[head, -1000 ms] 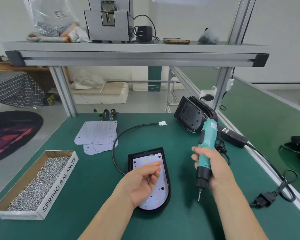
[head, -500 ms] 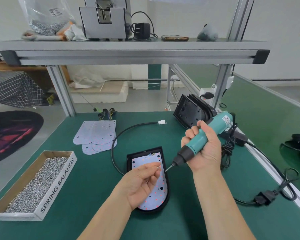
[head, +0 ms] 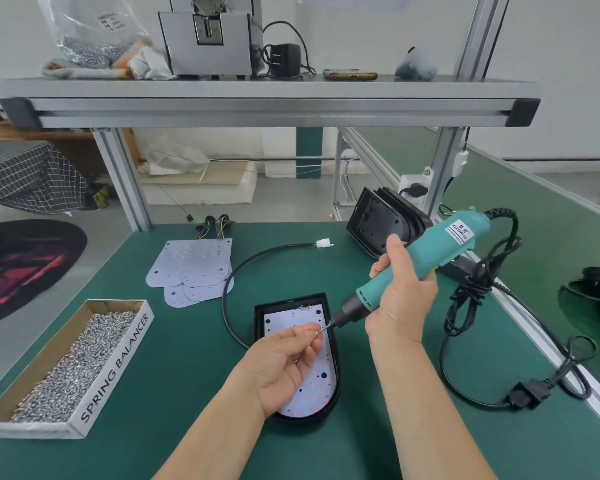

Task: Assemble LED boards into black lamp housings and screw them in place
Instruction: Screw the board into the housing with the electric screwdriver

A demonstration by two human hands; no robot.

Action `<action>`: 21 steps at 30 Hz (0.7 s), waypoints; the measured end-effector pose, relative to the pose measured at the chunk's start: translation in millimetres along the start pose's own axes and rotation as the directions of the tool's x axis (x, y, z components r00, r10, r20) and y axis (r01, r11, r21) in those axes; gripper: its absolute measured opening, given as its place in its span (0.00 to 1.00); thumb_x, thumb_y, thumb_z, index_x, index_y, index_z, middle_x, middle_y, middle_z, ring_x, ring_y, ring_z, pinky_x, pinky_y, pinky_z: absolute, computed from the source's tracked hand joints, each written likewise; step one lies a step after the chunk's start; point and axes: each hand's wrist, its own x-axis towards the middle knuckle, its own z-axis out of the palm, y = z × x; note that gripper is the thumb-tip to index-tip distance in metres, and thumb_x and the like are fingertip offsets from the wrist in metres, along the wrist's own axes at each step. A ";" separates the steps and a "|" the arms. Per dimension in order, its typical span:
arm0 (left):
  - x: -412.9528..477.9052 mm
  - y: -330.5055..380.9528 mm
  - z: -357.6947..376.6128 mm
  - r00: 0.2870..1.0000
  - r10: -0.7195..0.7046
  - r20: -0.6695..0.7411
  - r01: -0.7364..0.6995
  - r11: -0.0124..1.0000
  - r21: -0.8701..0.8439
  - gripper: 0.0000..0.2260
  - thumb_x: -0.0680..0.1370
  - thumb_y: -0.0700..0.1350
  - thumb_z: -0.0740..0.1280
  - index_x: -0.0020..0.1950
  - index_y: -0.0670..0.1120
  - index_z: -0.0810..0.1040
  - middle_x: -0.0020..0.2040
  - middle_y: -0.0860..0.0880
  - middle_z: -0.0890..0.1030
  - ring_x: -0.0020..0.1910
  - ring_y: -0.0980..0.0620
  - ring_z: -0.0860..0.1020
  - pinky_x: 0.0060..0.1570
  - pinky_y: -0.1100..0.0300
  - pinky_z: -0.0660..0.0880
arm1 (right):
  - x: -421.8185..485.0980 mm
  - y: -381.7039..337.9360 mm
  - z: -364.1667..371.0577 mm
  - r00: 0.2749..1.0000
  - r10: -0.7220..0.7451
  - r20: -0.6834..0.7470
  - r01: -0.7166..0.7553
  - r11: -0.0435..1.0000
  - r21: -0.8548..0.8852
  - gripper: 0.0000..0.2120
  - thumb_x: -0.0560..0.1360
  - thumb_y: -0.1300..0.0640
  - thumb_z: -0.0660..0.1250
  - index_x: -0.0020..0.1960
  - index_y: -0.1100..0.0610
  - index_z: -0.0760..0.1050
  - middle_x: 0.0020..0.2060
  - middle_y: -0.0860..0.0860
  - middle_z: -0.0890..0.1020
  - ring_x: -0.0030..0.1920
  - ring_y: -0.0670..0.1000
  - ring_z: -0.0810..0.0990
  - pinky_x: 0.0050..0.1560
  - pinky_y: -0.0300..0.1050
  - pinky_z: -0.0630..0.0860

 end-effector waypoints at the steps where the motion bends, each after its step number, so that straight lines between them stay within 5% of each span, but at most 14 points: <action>1: 0.2 -0.1 -0.1 1.000 0.005 -0.001 -0.005 1.000 0.000 0.10 0.78 0.28 0.64 0.40 0.33 0.84 0.38 0.39 0.82 0.30 0.50 0.82 0.29 0.65 0.79 | 0.0 0.1 0.2 1.000 0.000 -0.002 0.000 1.000 -0.003 0.10 0.74 0.59 0.74 0.41 0.53 0.73 0.27 0.48 0.74 0.27 0.48 0.71 0.32 0.39 0.72; 10: -0.1 0.6 -0.6 1.000 0.009 -0.002 -0.009 1.000 -0.018 0.13 0.77 0.28 0.64 0.37 0.34 0.86 0.38 0.40 0.83 0.31 0.51 0.82 0.29 0.65 0.79 | -2.6 1.5 1.8 1.000 0.000 -0.022 0.000 1.000 -0.022 0.10 0.74 0.58 0.74 0.41 0.52 0.73 0.25 0.47 0.74 0.27 0.47 0.71 0.32 0.39 0.71; 17: -0.8 -0.9 1.9 0.999 0.010 -0.041 -0.011 0.999 -0.044 0.05 0.76 0.28 0.66 0.48 0.33 0.81 0.38 0.40 0.83 0.31 0.51 0.82 0.29 0.65 0.79 | -3.2 1.8 0.6 0.999 -0.005 -0.034 0.004 1.000 -0.024 0.09 0.73 0.56 0.74 0.42 0.52 0.73 0.26 0.46 0.74 0.27 0.47 0.71 0.34 0.40 0.72; 21: -2.0 -0.8 2.3 0.999 0.017 -0.048 -0.019 0.999 -0.039 0.07 0.77 0.28 0.65 0.43 0.33 0.83 0.39 0.40 0.82 0.30 0.51 0.82 0.29 0.65 0.79 | -6.2 1.6 0.6 0.999 0.003 -0.034 -0.004 1.000 -0.030 0.10 0.72 0.55 0.74 0.41 0.52 0.73 0.26 0.46 0.74 0.27 0.47 0.71 0.34 0.41 0.71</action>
